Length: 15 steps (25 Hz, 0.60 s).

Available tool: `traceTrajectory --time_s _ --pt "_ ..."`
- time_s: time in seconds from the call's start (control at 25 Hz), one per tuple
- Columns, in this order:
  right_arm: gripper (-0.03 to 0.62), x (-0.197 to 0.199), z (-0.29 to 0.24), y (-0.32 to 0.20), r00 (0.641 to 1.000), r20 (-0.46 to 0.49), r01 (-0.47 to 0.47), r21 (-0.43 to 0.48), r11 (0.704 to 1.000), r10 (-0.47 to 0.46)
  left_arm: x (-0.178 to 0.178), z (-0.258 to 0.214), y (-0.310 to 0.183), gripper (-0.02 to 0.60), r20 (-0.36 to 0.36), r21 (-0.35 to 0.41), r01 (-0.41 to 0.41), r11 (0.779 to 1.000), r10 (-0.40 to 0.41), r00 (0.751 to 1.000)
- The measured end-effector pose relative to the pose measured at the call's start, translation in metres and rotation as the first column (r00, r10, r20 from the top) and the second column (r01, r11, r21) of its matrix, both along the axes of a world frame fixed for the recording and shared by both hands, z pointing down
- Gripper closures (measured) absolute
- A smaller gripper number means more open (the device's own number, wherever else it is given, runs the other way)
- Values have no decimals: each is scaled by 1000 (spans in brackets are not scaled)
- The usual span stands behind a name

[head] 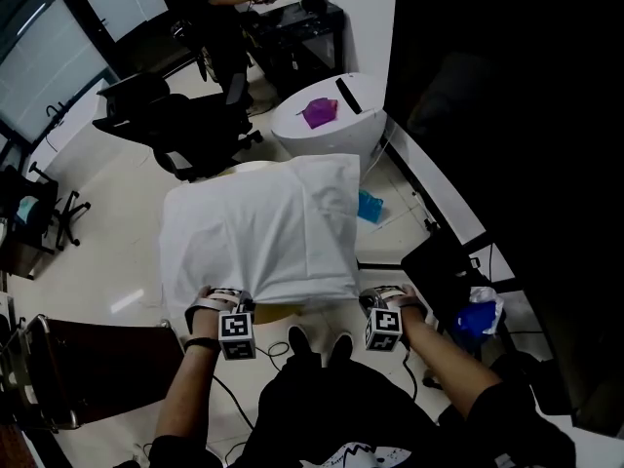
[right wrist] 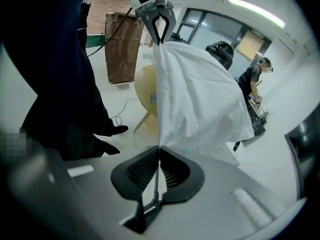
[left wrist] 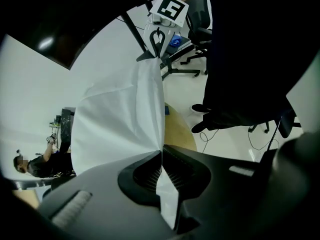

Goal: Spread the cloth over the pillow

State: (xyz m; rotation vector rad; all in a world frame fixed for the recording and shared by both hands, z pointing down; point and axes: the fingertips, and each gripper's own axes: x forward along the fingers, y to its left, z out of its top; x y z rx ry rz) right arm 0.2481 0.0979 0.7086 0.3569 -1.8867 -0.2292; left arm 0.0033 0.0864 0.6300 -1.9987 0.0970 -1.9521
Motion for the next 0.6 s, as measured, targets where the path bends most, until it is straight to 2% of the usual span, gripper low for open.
traceTrajectory --time_s 0.28,0.44,0.6 --pt "577 -1 36 -14 999 -13 -39 -32 999 38 -3 42 -13 581 37 -25 19 1000 -18 999" --pt "574 -5 38 -19 997 0 -75 -54 996 75 -8 68 -23 575 37 -40 34 999 -32 999" --pt "568 -4 26 -24 990 51 -127 -60 990 130 -5 69 -32 572 37 -27 59 998 -58 998"
